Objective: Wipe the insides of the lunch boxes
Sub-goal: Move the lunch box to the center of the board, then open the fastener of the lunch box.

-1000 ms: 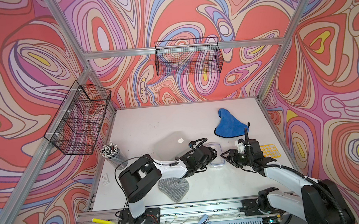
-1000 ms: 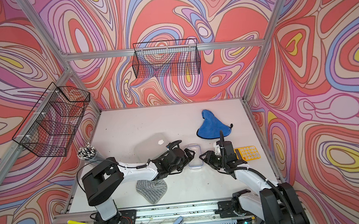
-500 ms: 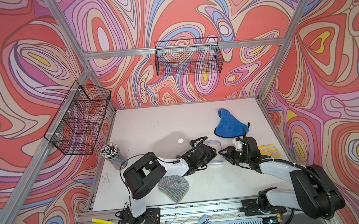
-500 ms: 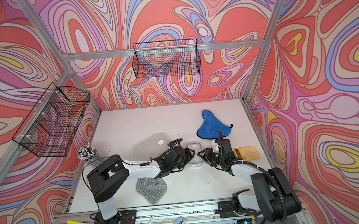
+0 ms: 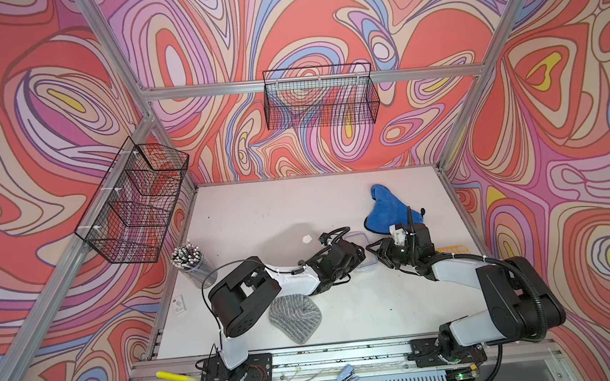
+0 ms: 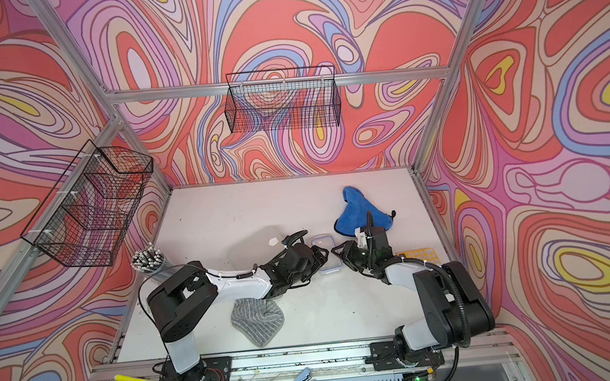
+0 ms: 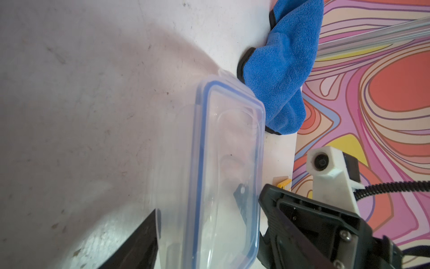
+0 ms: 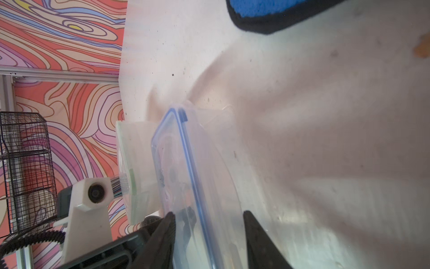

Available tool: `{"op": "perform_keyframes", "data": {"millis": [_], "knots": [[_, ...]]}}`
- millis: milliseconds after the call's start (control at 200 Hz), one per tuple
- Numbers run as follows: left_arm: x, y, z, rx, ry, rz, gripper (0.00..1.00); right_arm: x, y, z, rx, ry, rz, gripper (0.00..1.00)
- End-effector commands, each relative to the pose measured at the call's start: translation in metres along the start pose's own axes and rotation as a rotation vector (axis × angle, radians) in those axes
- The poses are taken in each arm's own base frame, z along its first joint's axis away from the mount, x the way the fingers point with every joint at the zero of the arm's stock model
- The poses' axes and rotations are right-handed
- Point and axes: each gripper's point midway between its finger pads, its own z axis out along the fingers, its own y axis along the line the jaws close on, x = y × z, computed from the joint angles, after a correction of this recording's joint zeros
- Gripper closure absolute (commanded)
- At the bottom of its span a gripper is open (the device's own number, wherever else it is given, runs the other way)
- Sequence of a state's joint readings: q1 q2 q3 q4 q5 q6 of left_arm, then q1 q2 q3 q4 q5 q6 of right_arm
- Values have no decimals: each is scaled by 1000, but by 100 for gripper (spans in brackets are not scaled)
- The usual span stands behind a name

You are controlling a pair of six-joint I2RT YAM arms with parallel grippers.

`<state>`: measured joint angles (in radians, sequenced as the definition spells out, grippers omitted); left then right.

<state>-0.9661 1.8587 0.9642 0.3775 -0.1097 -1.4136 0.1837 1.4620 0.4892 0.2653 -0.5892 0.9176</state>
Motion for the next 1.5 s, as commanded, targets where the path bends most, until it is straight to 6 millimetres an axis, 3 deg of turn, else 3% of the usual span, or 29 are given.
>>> {"op": "perform_keyframes", "data": {"millis": [0, 496, 1062, 1492], "knots": [[-7, -2, -10, 7, -31, -1, 25, 0, 8, 3, -30, 15, -26, 52], [-19, 4, -28, -20, -44, 15, 18, -14, -2, -9, -3, -78, 7, 32], [-19, -16, -27, -87, 68, 227, 16, -16, -10, -6, -157, -175, 184, 40], [-14, 0, -17, -157, 130, 280, 20, -17, -10, -9, -261, -229, 251, 45]]}}
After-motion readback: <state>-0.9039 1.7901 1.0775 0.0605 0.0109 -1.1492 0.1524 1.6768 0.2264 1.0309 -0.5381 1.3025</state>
